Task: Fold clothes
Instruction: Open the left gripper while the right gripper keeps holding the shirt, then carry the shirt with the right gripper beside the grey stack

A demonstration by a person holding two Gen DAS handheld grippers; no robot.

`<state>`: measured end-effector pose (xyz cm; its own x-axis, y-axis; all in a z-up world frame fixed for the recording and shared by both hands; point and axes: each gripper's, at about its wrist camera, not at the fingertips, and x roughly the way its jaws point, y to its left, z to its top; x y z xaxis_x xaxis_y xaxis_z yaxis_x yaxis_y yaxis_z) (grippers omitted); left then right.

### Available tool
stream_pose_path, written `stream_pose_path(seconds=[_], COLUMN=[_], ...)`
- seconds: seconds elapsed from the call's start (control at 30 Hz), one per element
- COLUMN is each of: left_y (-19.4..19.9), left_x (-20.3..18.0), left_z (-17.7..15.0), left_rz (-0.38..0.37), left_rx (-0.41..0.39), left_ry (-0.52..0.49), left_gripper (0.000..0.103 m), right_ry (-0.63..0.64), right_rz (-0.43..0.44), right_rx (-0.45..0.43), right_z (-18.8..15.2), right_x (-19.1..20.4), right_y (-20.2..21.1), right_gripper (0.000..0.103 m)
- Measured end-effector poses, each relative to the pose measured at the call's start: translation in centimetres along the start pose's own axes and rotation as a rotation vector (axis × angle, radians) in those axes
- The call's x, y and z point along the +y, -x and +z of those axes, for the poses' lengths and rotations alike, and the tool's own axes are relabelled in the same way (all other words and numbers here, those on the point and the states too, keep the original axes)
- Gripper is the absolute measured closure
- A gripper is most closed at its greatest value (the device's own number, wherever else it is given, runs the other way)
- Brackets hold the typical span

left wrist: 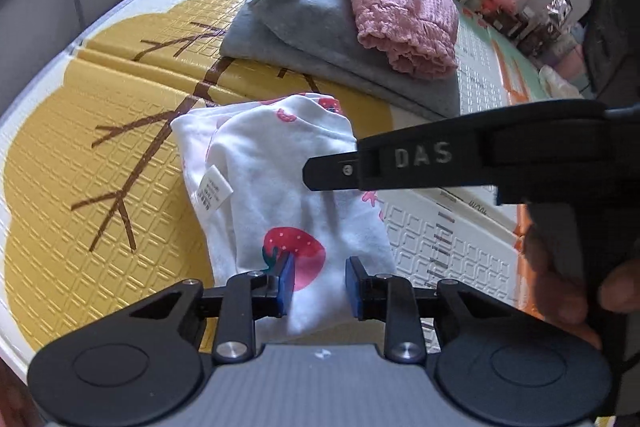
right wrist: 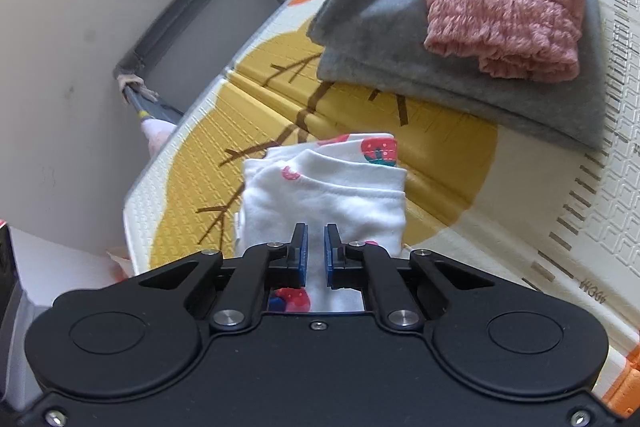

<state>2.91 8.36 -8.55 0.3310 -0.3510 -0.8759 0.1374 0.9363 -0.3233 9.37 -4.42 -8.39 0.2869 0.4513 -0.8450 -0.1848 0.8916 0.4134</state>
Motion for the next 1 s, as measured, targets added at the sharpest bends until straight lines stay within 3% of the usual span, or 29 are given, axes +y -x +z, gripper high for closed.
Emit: stream_pose_path(seconds=[0.4,0.67,0.83,1.0], left_y=[0.1,1.6,3.0,2.6], left_x=[0.9,0.5,0.9,1.7], left_z=[-0.4,0.1,1.6,3.1], left_rz=[-0.016,0.015,0.032,0.060], left_rx=[0.017,0.003,-0.064,-0.103], left_ry=[0.039,0.024,0.012,0.043], left_gripper=[0.073,0.075,0.075,0.078], right_ry=[0.006,-0.018,0.023,0.001], right_rz=[-0.085,-0.071,-0.044,0.001], right_rx=[0.013,-0.045,-0.093,-0.071], right_z=[2.9,4.1,2.8,0.5], right_x=[0.2,-0.1,0.1,-0.8], right_y=[-2.8,-1.5,1.6,3.0], right_gripper=[0.099,0.099,0.099,0.099])
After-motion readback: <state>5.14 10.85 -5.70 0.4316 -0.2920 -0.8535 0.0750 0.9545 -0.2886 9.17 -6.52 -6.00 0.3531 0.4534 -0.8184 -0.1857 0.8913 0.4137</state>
